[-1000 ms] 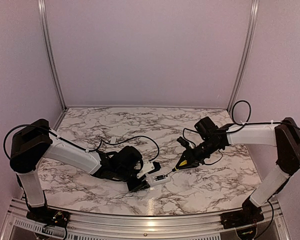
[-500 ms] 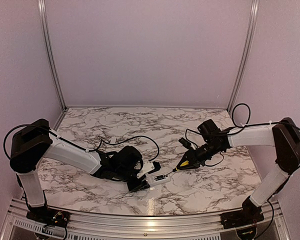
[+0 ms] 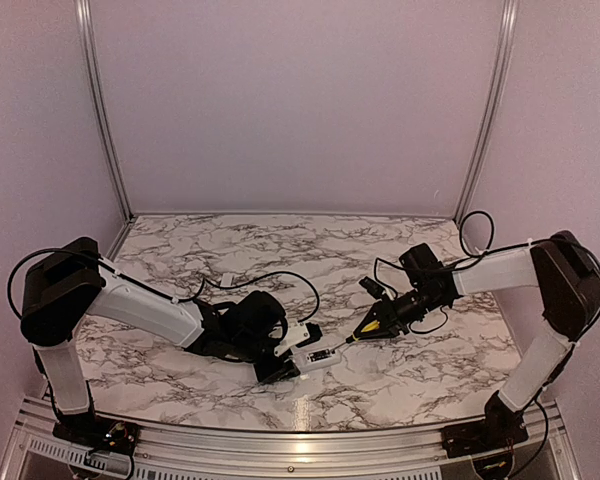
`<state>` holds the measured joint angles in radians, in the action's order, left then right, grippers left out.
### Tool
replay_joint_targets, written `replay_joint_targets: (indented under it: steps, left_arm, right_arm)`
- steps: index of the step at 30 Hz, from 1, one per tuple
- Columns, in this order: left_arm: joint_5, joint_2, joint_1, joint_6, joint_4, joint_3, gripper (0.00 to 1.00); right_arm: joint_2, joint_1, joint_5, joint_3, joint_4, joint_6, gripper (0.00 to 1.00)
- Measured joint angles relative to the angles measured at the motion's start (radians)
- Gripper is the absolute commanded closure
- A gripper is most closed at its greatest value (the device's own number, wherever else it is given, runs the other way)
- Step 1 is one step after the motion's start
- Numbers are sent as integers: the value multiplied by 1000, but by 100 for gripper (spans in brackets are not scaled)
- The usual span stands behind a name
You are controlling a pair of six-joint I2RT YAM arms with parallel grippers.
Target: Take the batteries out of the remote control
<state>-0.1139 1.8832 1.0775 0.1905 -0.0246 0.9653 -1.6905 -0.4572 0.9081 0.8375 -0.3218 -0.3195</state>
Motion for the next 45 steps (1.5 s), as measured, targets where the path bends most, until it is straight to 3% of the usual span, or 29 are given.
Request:
replay_joint_targets:
  steps: [17,45]
  left_arm:
    - [1,2,0,1,8,4,73]
    - [1,5,0,8,25,16,73]
  right_arm:
    - [27,10,55,-72,123,17,100]
    - [101,-21,-14,-77,96,-2,100]
